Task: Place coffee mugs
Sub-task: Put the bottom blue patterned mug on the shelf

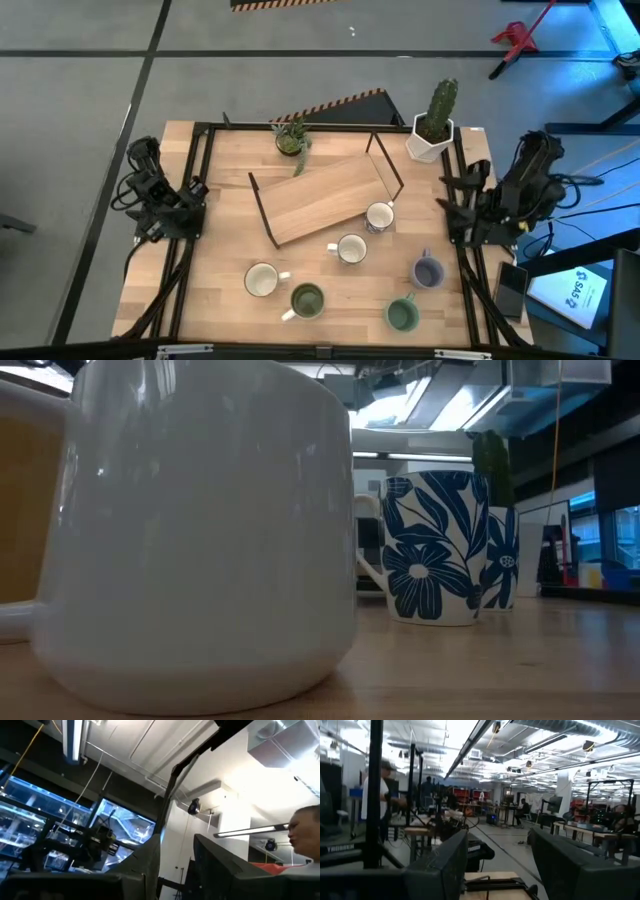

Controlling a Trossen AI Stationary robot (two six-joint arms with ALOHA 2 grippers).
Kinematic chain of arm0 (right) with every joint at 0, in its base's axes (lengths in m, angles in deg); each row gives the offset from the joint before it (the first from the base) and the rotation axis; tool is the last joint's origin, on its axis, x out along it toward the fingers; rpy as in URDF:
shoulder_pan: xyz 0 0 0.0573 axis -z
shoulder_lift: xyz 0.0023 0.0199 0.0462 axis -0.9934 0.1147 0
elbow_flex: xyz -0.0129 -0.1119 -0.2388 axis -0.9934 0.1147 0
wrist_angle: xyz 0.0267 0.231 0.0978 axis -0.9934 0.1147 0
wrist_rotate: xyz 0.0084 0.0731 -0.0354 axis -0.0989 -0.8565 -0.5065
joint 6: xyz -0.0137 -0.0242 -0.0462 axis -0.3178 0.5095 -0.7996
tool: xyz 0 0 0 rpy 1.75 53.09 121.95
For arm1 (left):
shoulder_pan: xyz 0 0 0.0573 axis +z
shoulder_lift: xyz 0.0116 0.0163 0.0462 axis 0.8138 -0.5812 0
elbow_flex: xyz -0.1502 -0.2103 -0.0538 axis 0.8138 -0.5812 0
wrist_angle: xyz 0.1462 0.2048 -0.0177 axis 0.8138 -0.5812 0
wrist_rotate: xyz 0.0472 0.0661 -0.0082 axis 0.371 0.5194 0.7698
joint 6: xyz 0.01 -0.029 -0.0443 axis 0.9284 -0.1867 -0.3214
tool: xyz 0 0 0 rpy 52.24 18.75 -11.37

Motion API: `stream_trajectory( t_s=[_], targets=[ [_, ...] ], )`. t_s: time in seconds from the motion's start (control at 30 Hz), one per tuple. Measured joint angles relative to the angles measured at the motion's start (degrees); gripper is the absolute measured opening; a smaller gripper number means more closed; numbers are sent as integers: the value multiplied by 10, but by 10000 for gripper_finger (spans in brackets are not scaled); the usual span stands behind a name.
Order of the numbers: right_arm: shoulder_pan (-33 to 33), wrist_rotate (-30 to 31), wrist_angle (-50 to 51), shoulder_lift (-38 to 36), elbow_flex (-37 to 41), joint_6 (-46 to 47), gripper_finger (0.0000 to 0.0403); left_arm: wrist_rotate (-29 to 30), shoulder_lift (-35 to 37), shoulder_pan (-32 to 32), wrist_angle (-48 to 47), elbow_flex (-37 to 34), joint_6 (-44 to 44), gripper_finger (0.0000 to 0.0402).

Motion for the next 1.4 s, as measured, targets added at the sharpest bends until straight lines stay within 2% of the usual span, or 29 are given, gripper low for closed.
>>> stream_trajectory(
  t_s=[0.13, 0.3, 0.47, 0.63, 0.7, 0.87, 0.97, 1.07, 1.23, 1.3, 1.33, 1.4],
  targets=[
    [0, 7, -3, 36, -4, 6, 205, 0, 0, 0, 1, 0, 0, 112],
    [0, 77, -3, 66, -4, 45, 205, 1, 0, 0, 4, 9, 0, 112],
    [0, 125, -5, 67, -4, 52, 205, 0, 0, 0, 43, 66, -24, 112],
    [0, 131, 1, 59, -5, 45, 205, -9, -14, 1, 36, 137, -14, 112],
    [0, 131, 24, 60, -5, 44, 204, 31, -35, 0, -14, 172, -15, 112],
    [0, 132, 99, 60, -9, 92, 204, 216, -122, 0, -179, 281, -37, 112],
    [0, 133, 187, 64, -40, 145, 204, 258, -178, 0, -235, 346, -44, 112],
    [3, 70, 237, 86, -110, 164, 204, 238, -214, 0, -268, 404, -55, 112],
    [51, -186, 234, 166, -292, 35, 204, 162, -252, 0, -322, 478, -111, 112],
    [67, -259, 264, 205, -373, -20, 204, 136, -265, 0, -350, 501, -139, 112],
    [74, -265, 301, 223, -416, -27, 204, 133, -269, 0, -370, 514, -153, 112],
    [92, -232, 435, 259, -504, -2, 204, 138, -274, 0, -411, 543, -189, 112]
  ],
)
